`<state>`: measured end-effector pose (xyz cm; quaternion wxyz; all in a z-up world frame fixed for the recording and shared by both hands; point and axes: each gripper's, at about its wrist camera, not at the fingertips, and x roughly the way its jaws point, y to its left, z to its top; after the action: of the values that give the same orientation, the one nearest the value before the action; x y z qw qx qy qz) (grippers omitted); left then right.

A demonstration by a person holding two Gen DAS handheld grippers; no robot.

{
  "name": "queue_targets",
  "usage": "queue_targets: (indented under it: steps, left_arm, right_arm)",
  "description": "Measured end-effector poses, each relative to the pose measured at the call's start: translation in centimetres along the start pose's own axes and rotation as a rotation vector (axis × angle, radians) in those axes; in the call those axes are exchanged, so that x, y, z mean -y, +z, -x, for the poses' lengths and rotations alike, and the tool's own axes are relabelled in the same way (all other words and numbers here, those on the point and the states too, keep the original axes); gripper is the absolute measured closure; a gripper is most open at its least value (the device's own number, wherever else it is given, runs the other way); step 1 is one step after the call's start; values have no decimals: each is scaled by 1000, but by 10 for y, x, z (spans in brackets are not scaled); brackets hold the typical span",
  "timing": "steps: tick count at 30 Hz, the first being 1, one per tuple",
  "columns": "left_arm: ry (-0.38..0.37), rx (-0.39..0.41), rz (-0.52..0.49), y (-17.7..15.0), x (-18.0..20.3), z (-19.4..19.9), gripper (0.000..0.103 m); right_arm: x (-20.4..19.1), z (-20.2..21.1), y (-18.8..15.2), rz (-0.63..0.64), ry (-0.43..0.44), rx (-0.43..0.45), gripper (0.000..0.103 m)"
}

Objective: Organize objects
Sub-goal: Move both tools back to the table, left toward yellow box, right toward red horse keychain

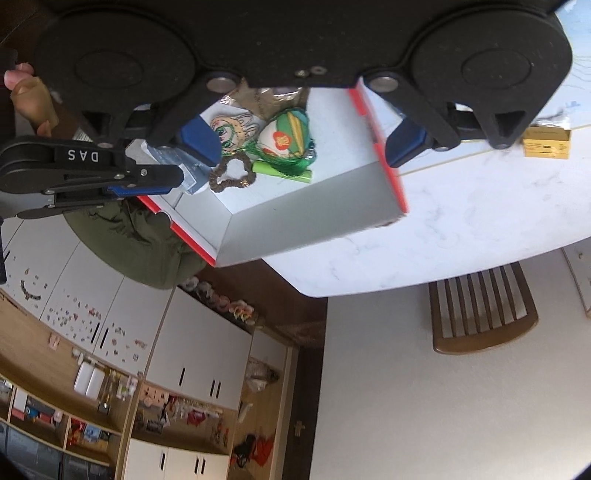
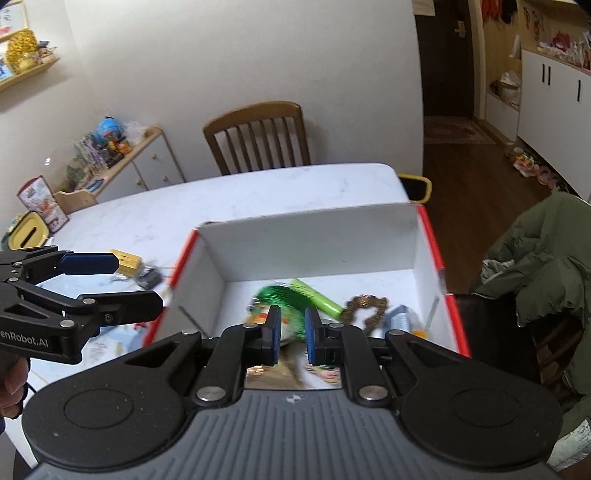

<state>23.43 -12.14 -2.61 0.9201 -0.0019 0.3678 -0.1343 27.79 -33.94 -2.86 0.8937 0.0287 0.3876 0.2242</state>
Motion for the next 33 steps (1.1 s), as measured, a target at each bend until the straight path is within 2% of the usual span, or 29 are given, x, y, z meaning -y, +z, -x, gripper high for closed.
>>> queue_targets:
  steps: [6,10,12,14,15,17,20,25,29,33]
  left_arm:
    - [13,32,20,-9,-31,26,3]
    - [41,46,23,-17,-57,37,1]
    - [41,40,45,-21,-74,41,1]
    - [49,38,64,-25,-90,46,1]
    - [56,37,70,-27,-98,48,1]
    - [73,36,81,-30,-113,51,1]
    - [90,25,105,-35,-137,54,0]
    - [112,17,137,-42,-174,55,0]
    - [125,23,164,-45,-201,53,0]
    - [122,8,194,-47,-229,44,0]
  right_arm:
    - [-40,5,-1,26,28,14,89]
    - [-66,0,0,15,69,8,75]
    - [-79,0,-1,14,93,12,74]
    - [-94,-2,-1,21,99,13,66]
    - [-100,-4,-2,22,100,16,51]
    - [-113,-7,-4,22,105,36,39]
    - [-131,-14,-5,29,107,22,38]
    - [-159,-24,-8,44,106,2,29]
    - [-181,-36,-11,50,94,-1,26]
    - [-201,-47,-12,70,53,39,23]
